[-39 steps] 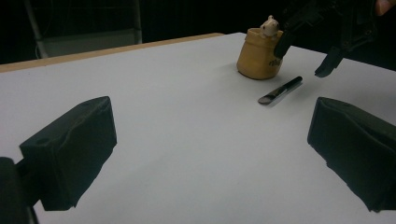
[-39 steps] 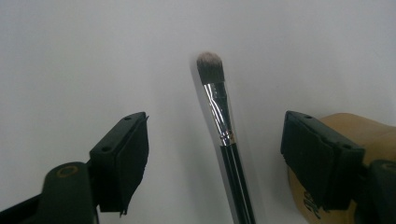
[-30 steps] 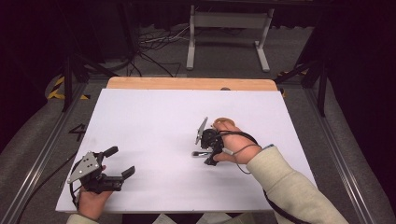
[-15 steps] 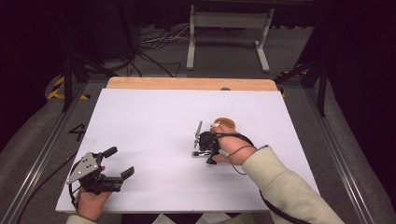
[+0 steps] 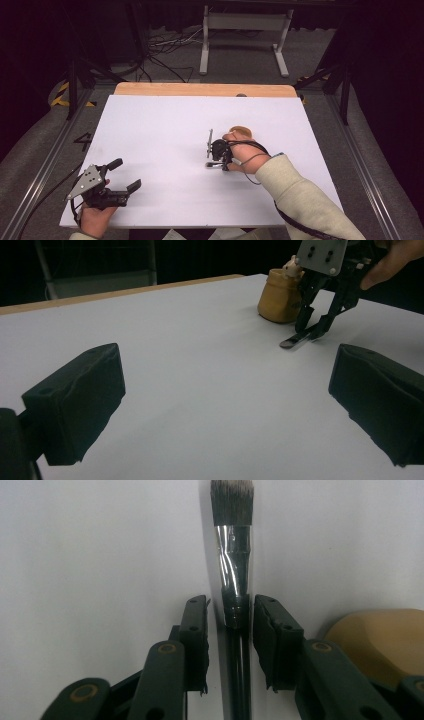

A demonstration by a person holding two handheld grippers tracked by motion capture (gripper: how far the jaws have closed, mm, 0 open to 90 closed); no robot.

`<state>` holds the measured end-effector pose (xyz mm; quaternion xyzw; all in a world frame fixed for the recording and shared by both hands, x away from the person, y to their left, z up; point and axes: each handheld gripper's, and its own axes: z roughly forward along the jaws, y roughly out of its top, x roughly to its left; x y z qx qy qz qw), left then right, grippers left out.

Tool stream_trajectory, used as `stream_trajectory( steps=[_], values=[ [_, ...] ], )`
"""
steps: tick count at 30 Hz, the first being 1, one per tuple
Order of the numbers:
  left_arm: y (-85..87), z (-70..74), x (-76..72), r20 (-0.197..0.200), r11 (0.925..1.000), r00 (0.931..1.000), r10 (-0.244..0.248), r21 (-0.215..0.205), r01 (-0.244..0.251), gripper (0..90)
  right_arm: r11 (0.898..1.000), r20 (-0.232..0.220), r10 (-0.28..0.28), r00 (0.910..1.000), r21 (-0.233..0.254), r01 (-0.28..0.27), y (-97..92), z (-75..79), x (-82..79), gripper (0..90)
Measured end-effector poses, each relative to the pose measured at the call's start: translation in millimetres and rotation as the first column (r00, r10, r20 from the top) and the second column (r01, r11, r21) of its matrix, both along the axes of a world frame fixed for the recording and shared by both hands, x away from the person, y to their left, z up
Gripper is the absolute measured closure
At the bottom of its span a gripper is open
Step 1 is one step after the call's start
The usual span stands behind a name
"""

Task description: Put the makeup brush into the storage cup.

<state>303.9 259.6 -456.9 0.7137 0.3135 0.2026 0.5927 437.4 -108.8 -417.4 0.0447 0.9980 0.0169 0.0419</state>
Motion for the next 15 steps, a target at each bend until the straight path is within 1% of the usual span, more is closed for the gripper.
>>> stream_trajectory(
  steps=[4,6,8,10,15],
  values=[
    [-0.4,0.0,0.4,0.001,1.0,1.0,-0.001,0.0,0.001,2.2,1.0,-0.01,0.001,0.9999,-0.008,-0.001,0.7,-1.8,0.8,71.7],
    [-0.7,0.2,0.7,0.001,1.0,1.0,-0.001,0.003,0.001,2.2,1.0,-0.008,0.002,1.0,-0.008,-0.002,0.6,-1.4,1.1,74.7],
    [-0.8,0.3,0.9,0.0,1.0,1.0,-0.004,0.005,0.004,2.2,1.0,-0.016,-0.002,0.9999,0.001,0.002,-0.5,-2.2,1.6,77.7],
    [-1.5,-0.1,1.3,0.001,1.0,1.0,-0.002,0.001,0.002,2.3,1.0,-0.019,-0.004,0.9998,0.001,0.004,-1.0,-1.9,1.5,78.2],
    [-2.3,0.2,2.0,0.001,1.0,1.0,-0.006,0.004,0.006,2.3,1.0,-0.009,-0.006,0.9999,0.004,0.006,-1.8,-1.8,-0.2,78.5]
  ],
)
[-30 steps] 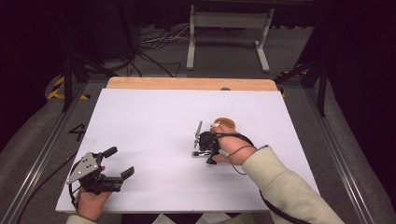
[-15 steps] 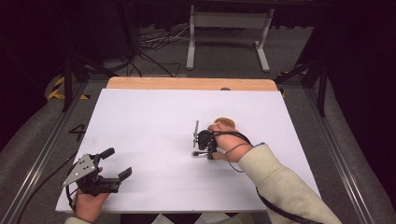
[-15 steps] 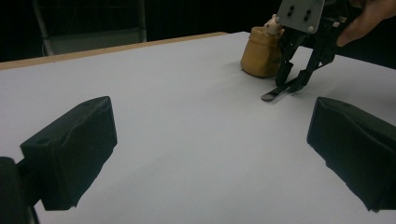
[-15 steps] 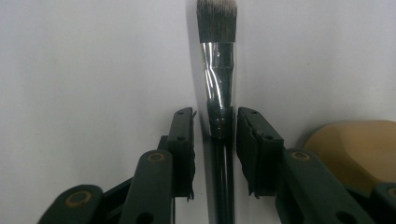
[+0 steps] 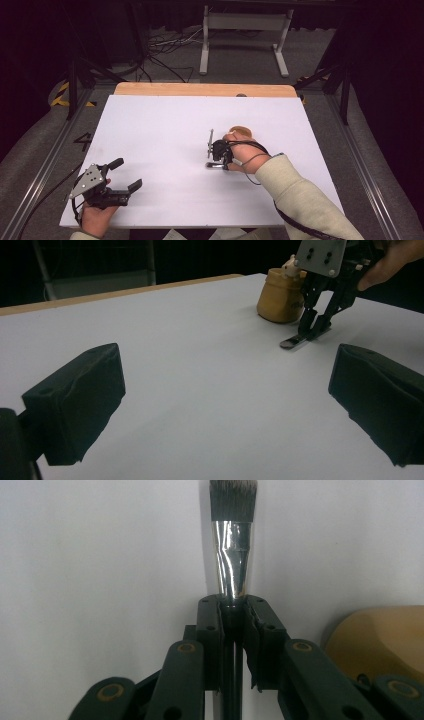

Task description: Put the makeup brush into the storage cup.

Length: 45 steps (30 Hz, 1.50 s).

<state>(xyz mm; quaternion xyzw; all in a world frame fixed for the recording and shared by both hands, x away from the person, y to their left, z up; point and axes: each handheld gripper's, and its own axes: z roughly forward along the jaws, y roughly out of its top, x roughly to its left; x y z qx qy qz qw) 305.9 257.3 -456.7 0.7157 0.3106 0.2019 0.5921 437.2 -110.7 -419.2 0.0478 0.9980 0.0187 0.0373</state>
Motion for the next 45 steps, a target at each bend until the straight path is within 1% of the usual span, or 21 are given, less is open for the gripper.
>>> stream_trajectory(
  steps=[2,5,9,10,13,14,17,22,23,25,30,31,32,33,35,37,38,39,41,42,45],
  values=[
    [-0.1,0.0,0.5,0.0,1.0,1.0,-0.001,0.0,0.001,2.3,1.0,0.001,-0.003,1.0,-0.005,0.003,-0.3,0.9,-0.7,78.6],
    [-1.3,-0.1,1.7,0.0,1.0,1.0,0.0,-0.004,0.0,2.3,1.0,0.009,-0.016,0.9998,0.021,0.016,-2.2,4.8,-2.5,78.7],
    [-3.2,0.3,4.2,0.004,0.9999,0.9999,-0.013,0.007,0.013,2.3,0.998,0.025,-0.025,0.9994,0.061,0.023,-5.1,15.7,-5.6,78.8],
    [-3.9,0.4,4.2,-0.003,0.9999,0.9999,-0.014,0.005,0.014,2.3,0.997,0.031,-0.027,0.9992,0.074,0.025,-6.1,19.5,-6.8,78.8],
    [-5.3,0.8,6.0,0.009,0.9998,0.9998,-0.017,0.009,0.017,2.3,0.993,0.038,-0.036,0.9986,0.111,0.032,-9.2,27.7,-9.4,78.9],
    [-5.3,0.8,6.0,0.009,0.9998,0.9998,-0.017,0.009,0.017,2.3,0.993,0.046,-0.036,0.9983,0.118,0.03,-10.1,30.1,-10.0,78.9],
    [-7.3,0.8,7.0,0.004,0.9997,0.9997,-0.022,0.006,0.022,2.3,0.988,0.046,-0.053,0.9975,0.147,0.046,-13.0,35.9,-12.4,79.0],
    [-8.4,0.7,8.3,0.005,0.9997,0.9997,-0.024,0.005,0.024,2.3,0.978,0.04,-0.077,0.9962,0.195,0.068,-17.7,45.4,-15.5,79.0],
    [-8.5,0.7,8.3,0.005,0.9997,0.9997,-0.024,0.005,0.024,2.3,0.976,0.047,-0.078,0.9958,0.208,0.067,-18.7,48.0,-16.1,79.0],
    [-8.5,0.7,8.4,0.005,0.9997,0.9997,-0.024,0.005,0.024,2.3,0.974,0.046,-0.087,0.9952,0.216,0.075,-19.3,49.5,-17.1,79.0],
    [-8.1,0.8,8.1,0.005,0.9997,0.9997,-0.022,0.004,0.022,2.3,0.954,0.041,-0.107,0.9935,0.286,0.091,-24.4,59.6,-20.5,79.0],
    [-8.1,0.8,8.0,0.004,0.9998,0.9997,-0.022,0.004,0.022,2.3,0.946,0.046,-0.116,0.9922,0.308,0.096,-26.8,63.1,-21.2,79.0],
    [-7.8,0.9,8.0,0.002,0.9997,0.9997,-0.024,0.007,0.024,2.3,0.946,0.046,-0.116,0.9922,0.308,0.096,-26.8,63.1,-21.2,79.0],
    [-7.6,0.9,8.0,0.002,0.9997,0.9997,-0.024,0.008,0.024,2.3,0.937,0.042,-0.125,0.9913,0.333,0.104,-28.7,66.5,-22.3,79.0],
    [-7.6,0.7,8.0,0.001,0.9997,0.9998,-0.022,0.006,0.022,2.3,0.929,0.043,-0.135,0.9899,0.353,0.112,-30.0,69.2,-23.1,79.0],
    [-7.9,0.6,8.0,0.002,0.9998,0.9998,-0.018,0.004,0.018,2.3,0.922,0.046,-0.142,0.9889,0.37,0.115,-31.8,72.5,-23.5,79.0],
    [-7.9,0.6,8.0,0.002,0.9998,0.9998,-0.018,0.004,0.018,2.3,0.922,0.046,-0.142,0.9889,0.37,0.115,-31.8,72.5,-23.5,79.0],
    [-8.0,0.6,8.1,0.002,0.9998,0.9998,-0.019,0.003,0.019,2.3,0.918,0.056,-0.141,0.9884,0.381,0.11,-32.9,74.2,-23.1,79.0],
    [-8.2,0.6,8.0,0.002,0.9998,0.9998,-0.019,0.003,0.019,2.3,0.905,0.058,-0.148,0.9873,0.411,0.111,-34.8,76.6,-23.0,79.0],
    [-8.4,0.5,7.9,0.001,0.9998,0.9998,-0.018,0.0,0.018,2.3,0.902,0.063,-0.152,0.9864,0.418,0.112,-36.0,78.4,-23.2,79.0],
    [-8.0,0.6,8.1,0.001,0.9998,0.9998,-0.018,0.003,0.018,2.3,0.885,0.07,-0.17,0.983,0.45,0.121,-39.4,82.7,-23.7,79.0]
  ],
)
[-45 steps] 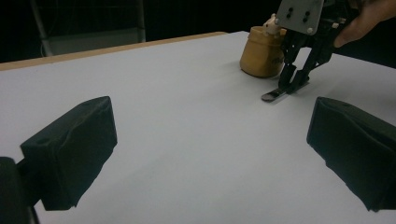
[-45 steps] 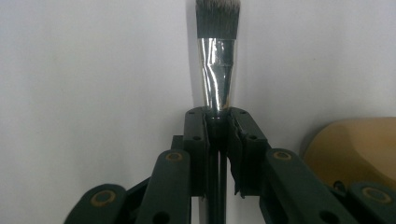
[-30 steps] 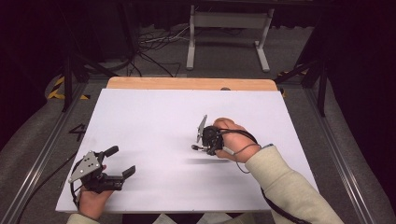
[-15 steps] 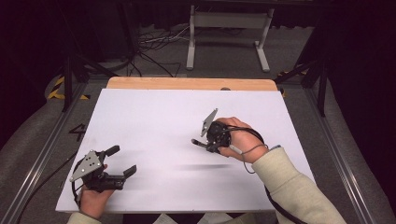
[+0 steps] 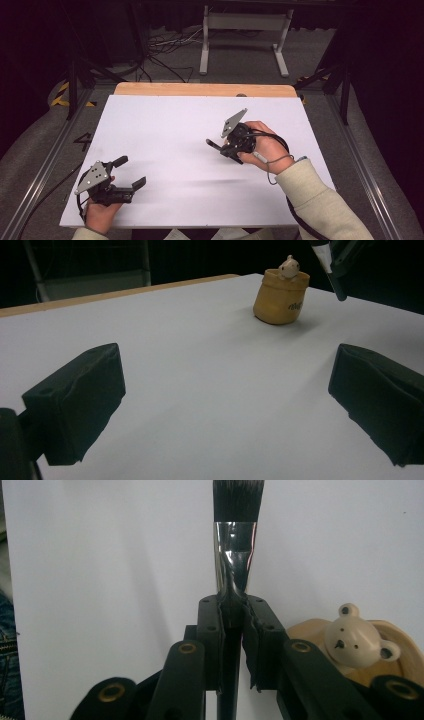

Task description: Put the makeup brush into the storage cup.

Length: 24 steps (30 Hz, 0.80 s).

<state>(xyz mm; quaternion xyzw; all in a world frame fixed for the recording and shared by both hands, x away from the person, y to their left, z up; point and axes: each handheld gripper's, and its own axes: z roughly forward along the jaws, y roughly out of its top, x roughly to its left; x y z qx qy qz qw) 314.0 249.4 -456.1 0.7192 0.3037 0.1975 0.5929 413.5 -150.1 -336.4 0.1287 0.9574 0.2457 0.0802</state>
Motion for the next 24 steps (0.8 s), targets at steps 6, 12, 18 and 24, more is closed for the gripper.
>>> stream_trajectory(
  steps=[6,12,18,24],
  values=[
    [0.0,0.0,-0.1,-0.002,1.0,1.0,0.001,-0.003,-0.001,2.3,0.998,0.026,-0.02,0.9995,0.055,0.018,-5.3,6.1,0.3,79.0],
    [0.2,0.2,-0.3,0.0,1.0,1.0,0.001,-0.004,-0.001,2.3,0.987,0.065,-0.066,0.9957,0.151,0.056,-12.0,14.9,0.5,79.0],
    [0.0,0.4,-0.4,0.001,1.0,1.0,0.001,-0.004,-0.001,2.3,0.976,0.077,-0.099,0.9922,0.201,0.081,-16.4,17.8,0.5,79.0],
    [0.0,0.3,-0.4,0.002,1.0,1.0,0.001,-0.002,-0.001,2.3,0.955,0.084,-0.146,0.9857,0.273,0.118,-22.1,18.7,0.7,79.0]
  ],
)
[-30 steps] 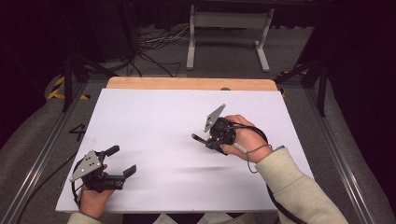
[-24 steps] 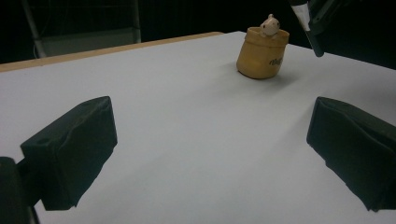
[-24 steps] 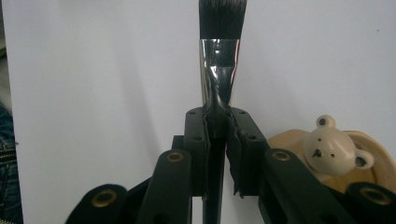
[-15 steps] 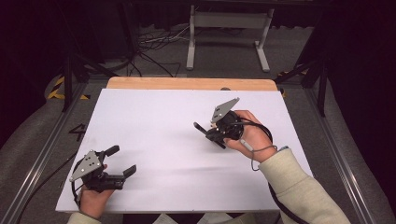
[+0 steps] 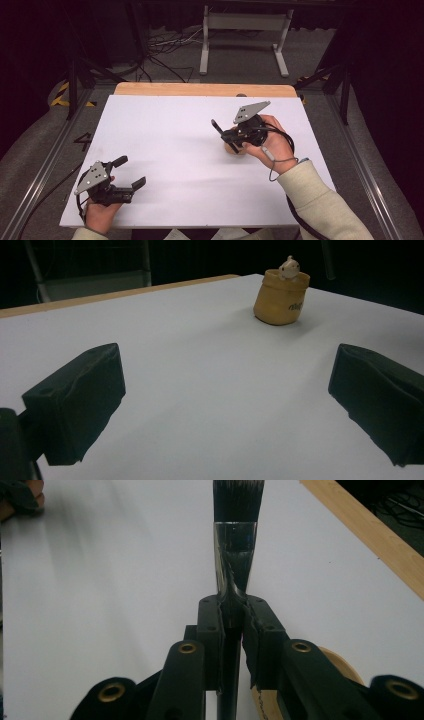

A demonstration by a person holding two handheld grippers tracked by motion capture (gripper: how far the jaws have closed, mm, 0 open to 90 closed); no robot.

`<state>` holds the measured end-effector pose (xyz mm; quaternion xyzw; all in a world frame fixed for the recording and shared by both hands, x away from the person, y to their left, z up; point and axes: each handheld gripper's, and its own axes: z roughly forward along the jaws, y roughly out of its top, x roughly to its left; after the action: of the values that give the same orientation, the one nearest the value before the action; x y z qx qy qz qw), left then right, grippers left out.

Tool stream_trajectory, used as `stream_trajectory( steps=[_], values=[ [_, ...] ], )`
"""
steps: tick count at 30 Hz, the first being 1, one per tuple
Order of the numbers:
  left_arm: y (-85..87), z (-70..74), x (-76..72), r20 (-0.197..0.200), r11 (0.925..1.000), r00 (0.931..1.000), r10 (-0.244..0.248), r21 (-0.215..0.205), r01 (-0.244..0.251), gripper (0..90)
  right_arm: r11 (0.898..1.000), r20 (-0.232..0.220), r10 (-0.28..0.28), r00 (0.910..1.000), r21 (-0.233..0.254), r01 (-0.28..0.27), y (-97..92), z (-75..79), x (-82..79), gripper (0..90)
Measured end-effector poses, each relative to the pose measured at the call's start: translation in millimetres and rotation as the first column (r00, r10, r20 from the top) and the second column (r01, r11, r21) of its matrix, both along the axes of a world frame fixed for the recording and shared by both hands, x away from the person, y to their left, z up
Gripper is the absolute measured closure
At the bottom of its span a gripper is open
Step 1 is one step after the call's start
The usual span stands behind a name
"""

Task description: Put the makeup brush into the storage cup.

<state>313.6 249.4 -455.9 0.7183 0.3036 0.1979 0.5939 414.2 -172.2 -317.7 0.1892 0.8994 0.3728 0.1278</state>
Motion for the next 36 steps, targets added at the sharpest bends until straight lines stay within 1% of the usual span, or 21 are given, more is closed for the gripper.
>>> stream_trajectory(
  steps=[3,4,8,11,14,15,19,20,21,23,25,26,27,29,30,31,32,35,36],
  values=[
    [0.3,0.2,0.2,0.006,1.0,1.0,-0.002,0.005,0.002,2.3,0.999,0.006,-0.019,0.9998,0.032,0.019,-2.4,0.1,-0.3,79.0],
    [0.2,0.3,0.1,0.002,1.0,1.0,-0.002,0.003,0.002,2.3,0.999,0.01,-0.03,0.9995,0.045,0.029,-3.8,0.3,-0.5,79.0],
    [0.0,0.3,-0.1,-0.001,1.0,1.0,-0.002,0.002,0.002,2.3,0.994,0.019,-0.07,0.9974,0.09,0.068,-8.6,1.0,-1.1,79.0],
    [0.1,0.2,0.2,0.004,1.0,1.0,-0.002,0.006,0.002,2.3,0.984,0.025,-0.117,0.9928,0.135,0.113,-13.8,0.9,-1.7,79.0],
    [-0.1,0.3,0.1,0.001,1.0,1.0,-0.003,0.005,0.003,2.3,0.974,0.028,-0.156,0.9873,0.169,0.149,-18.3,0.4,-2.1,79.0],
    [-0.3,0.3,0.0,0.003,1.0,1.0,-0.001,0.003,0.001,2.3,0.972,0.028,-0.164,0.9861,0.173,0.156,-19.3,0.1,-1.8,79.0],
    [-0.2,0.3,0.2,0.004,1.0,1.0,-0.002,0.009,0.001,2.3,0.957,0.019,-0.209,0.9776,0.209,0.201,-23.8,-1.6,-1.9,78.9],
    [-0.4,0.3,0.1,0.001,1.0,1.0,-0.002,0.006,0.002,2.3,0.953,0.02,-0.222,0.9748,0.215,0.213,-24.5,-2.0,-2.1,78.9],
    [-0.5,0.3,0.1,0.0,1.0,1.0,-0.002,0.006,0.002,2.3,0.948,0.021,-0.242,0.97,0.219,0.232,-25.3,-2.5,-2.4,78.9],
    [-0.5,0.2,0.1,0.001,1.0,1.0,-0.002,0.006,0.002,2.3,0.94,0.029,-0.265,0.9639,0.23,0.251,-27.0,-3.5,-2.4,78.9],
    [-0.1,0.4,0.1,0.001,0.9999,1.0,-0.004,0.01,0.004,2.3,0.925,0.036,-0.298,0.9538,0.257,0.28,-29.4,-4.6,-3.0,78.9],
    [0.1,0.4,0.0,0.0,1.0,1.0,-0.005,0.008,0.005,2.3,0.92,0.04,-0.309,0.9503,0.264,0.288,-30.0,-4.9,-3.1,78.9],
    [0.2,0.5,-0.2,-0.004,1.0,1.0,-0.006,0.008,0.006,2.3,0.912,0.047,-0.327,0.9437,0.276,0.303,-31.4,-5.5,-3.5,78.9],
    [0.4,0.4,-0.1,-0.001,1.0,1.0,-0.005,0.008,0.005,2.3,0.902,0.054,-0.353,0.9342,0.285,0.324,-33.1,-6.2,-3.6,78.9],
    [0.1,0.4,-0.4,-0.006,1.0,1.0,-0.005,0.004,0.005,2.3,0.902,0.054,-0.353,0.9342,0.285,0.324,-33.1,-6.2,-3.6,78.9],
    [0.1,0.4,-0.1,0.001,1.0,1.0,-0.003,0.006,0.003,2.3,0.897,0.054,-0.364,0.9297,0.287,0.335,-33.6,-6.5,-3.9,78.9],
    [0.0,0.4,0.0,0.001,1.0,1.0,-0.004,0.007,0.004,2.3,0.889,0.056,-0.38,0.9232,0.298,0.348,-34.2,-7.1,-4.5,78.9],
    [-0.4,0.4,-0.1,-0.001,1.0,1.0,-0.003,0.007,0.003,2.4,0.877,0.06,-0.401,0.914,0.312,0.365,-35.3,-9.9,-5.5,79.0],
    [-0.4,0.5,0.0,0.0,0.9999,1.0,-0.004,0.009,0.004,2.5,0.871,0.059,-0.41,0.9101,0.321,0.372,-35.6,-10.8,-5.9,79.0]
  ],
)
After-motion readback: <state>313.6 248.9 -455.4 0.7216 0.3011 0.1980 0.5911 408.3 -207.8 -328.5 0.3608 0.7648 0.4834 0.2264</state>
